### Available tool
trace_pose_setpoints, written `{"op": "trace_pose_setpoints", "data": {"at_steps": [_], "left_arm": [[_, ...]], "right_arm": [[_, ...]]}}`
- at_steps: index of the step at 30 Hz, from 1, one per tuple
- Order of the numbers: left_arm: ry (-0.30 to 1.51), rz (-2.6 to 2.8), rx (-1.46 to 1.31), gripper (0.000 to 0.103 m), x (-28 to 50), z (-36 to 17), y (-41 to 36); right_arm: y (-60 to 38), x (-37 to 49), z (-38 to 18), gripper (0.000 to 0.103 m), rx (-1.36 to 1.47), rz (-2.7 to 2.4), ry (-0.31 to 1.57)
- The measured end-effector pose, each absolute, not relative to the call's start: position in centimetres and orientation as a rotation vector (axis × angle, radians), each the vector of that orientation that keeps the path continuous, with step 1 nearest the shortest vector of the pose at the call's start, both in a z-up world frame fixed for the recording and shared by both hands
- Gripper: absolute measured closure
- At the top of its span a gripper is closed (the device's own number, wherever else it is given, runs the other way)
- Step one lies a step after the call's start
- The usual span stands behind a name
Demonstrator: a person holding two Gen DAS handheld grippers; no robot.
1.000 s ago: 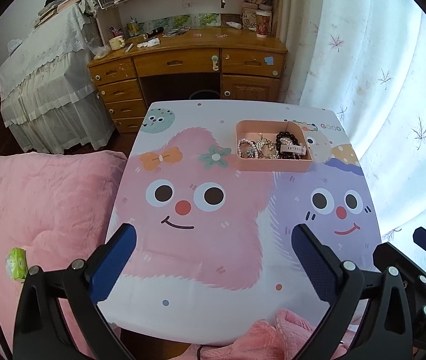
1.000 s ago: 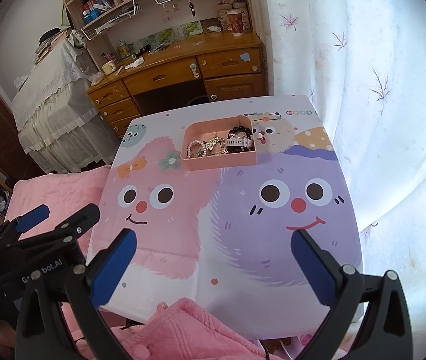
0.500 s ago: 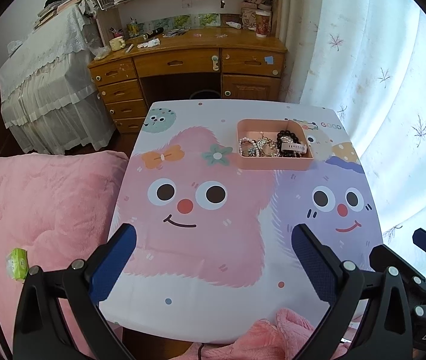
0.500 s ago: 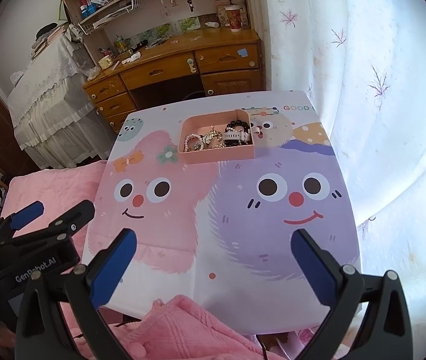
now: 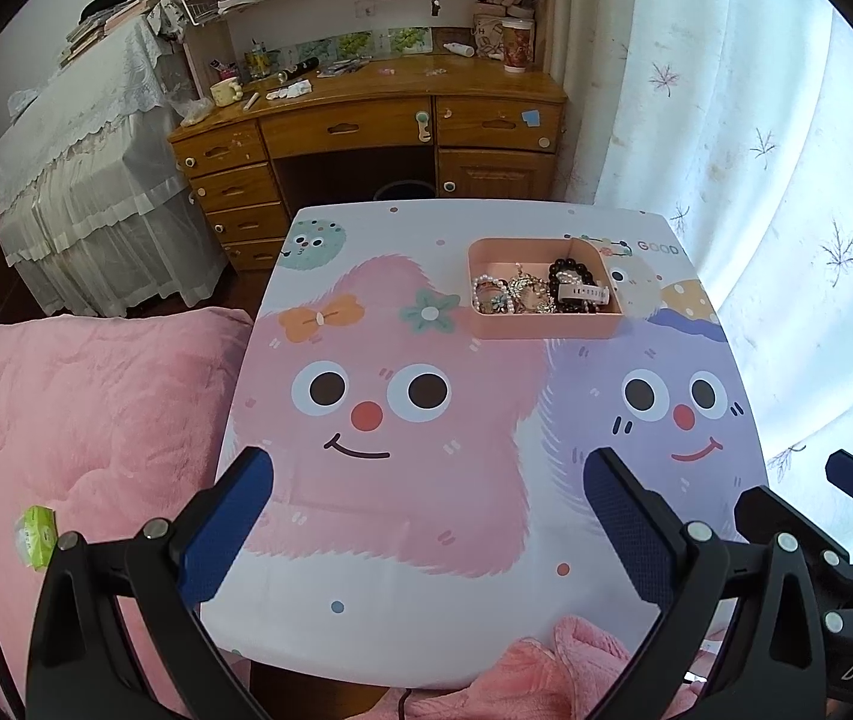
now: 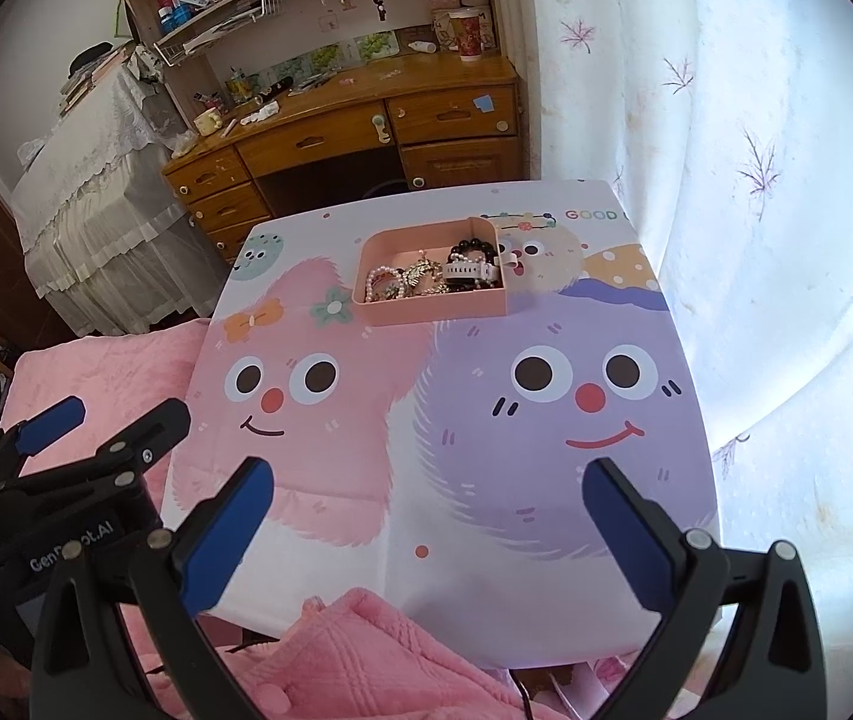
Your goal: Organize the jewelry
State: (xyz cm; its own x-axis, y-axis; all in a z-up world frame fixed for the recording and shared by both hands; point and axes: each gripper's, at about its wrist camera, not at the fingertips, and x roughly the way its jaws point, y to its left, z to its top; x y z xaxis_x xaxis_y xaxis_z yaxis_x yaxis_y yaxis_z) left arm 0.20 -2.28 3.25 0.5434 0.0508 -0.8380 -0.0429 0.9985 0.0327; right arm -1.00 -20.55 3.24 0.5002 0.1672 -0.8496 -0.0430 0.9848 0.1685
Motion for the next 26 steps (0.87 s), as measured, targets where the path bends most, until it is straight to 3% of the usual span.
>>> {"op": "trace_pose_setpoints", "data": {"at_steps": [26], "left_arm": [[1.015, 0.065, 0.005, 0.001, 0.66, 2.89, -2.78]], "right_arm": [[-21.3, -0.07, 2.6, 0.0, 0.121, 0.113, 1.065]]}}
